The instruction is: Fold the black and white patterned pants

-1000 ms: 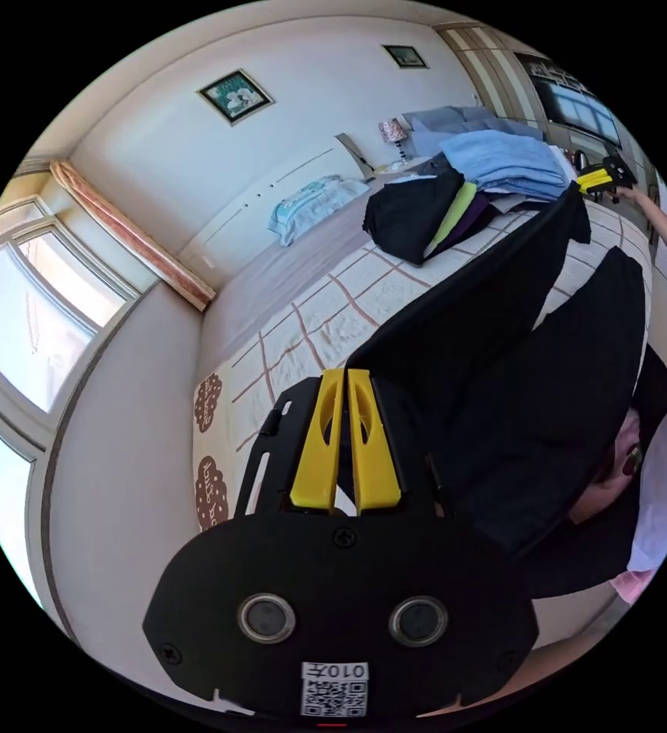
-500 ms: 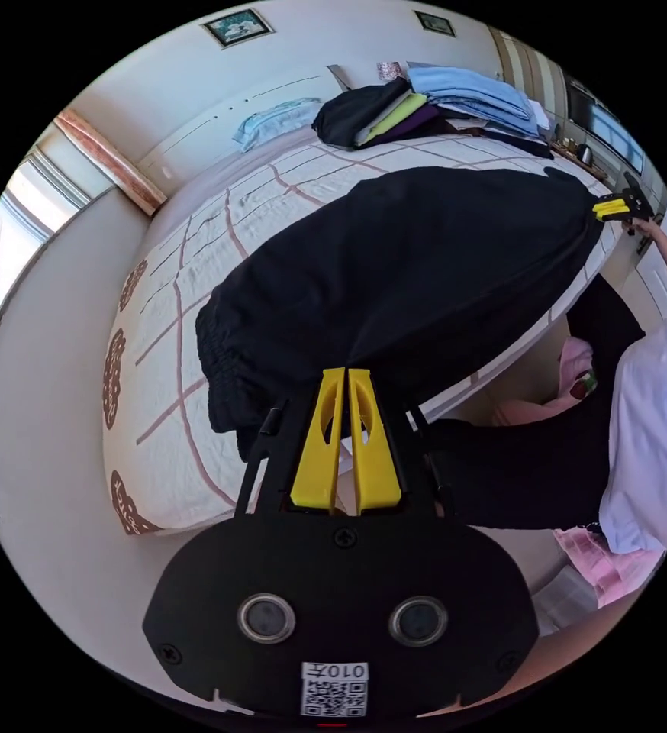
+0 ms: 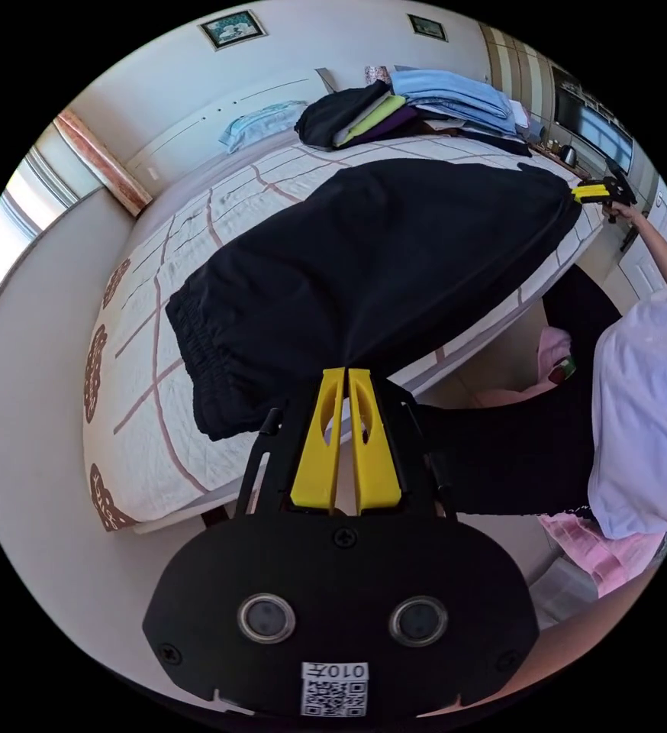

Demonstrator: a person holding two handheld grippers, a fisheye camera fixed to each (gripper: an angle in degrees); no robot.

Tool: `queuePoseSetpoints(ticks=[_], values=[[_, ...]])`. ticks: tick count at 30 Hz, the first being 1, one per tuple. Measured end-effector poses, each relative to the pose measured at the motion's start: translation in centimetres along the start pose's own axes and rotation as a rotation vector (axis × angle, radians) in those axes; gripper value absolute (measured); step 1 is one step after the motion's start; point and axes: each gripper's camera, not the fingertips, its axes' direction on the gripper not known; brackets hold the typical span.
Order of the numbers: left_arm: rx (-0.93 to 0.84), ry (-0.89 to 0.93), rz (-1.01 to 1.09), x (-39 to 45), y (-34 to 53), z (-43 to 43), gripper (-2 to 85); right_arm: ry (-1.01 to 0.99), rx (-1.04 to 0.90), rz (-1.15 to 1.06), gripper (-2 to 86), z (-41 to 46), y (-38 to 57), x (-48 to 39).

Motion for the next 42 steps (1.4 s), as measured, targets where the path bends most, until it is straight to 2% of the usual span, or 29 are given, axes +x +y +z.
queuePoseSetpoints(ticks=[8,11,15,19,20,22,23,25,28,33,36,39,42], values=[[0.016,0.0,0.02,-0.5,0.5,-1.7,-0.2,-0.074,0.017,0.034,3.4,-1.4,3.0,1.9],[-0.078,0.021,0.017,0.1,0.8,-0.1,-0.1,-0.173,0.002,0.125,4.9,-0.9,4.3,3.6],[-0.106,0.009,0.029,1.3,1.3,-0.6,0.2,-0.238,0.087,0.201,8.0,-3.3,6.4,5.4],[-0.129,0.08,0.081,2.0,1.9,-3.1,0.0,-0.144,0.283,0.352,10.9,-8.1,9.1,9.0],[-0.118,0.053,0.068,1.9,2.1,-4.1,-0.1,-0.107,0.294,0.386,10.8,-8.4,9.3,9.7],[-0.025,0.023,0.031,1.8,1.8,-6.0,-0.2,0.009,0.2,0.48,11.0,-7.8,9.2,12.8],[0.071,0.017,0.01,2.0,1.0,-7.3,-0.2,0.011,0.169,0.511,11.1,-7.3,9.0,13.8],[0.214,-0.01,-0.031,2.6,-0.7,-8.2,-0.2,-0.139,0.14,0.647,12.2,-5.4,8.6,17.5],[0.286,0.019,0.012,5.6,-5.2,-6.3,-0.2,-0.19,0.096,0.789,12.7,-3.2,7.9,20.4],[0.231,0.152,0.111,12.0,-12.2,0.1,-0.2,-0.232,-0.106,0.801,11.5,0.4,5.6,21.4],[0.207,0.191,0.129,14.2,-13.9,2.4,-0.2,-0.07,-0.193,0.72,7.4,0.6,4.1,19.6],[0.192,0.213,0.136,15.0,-14.3,3.4,-0.2,0.007,-0.172,0.616,3.9,-2.1,2.9,18.2],[0.165,0.227,0.108,14.4,-13.9,3.9,-0.2,0.041,-0.008,0.599,2.9,-7.4,4.0,17.5]])
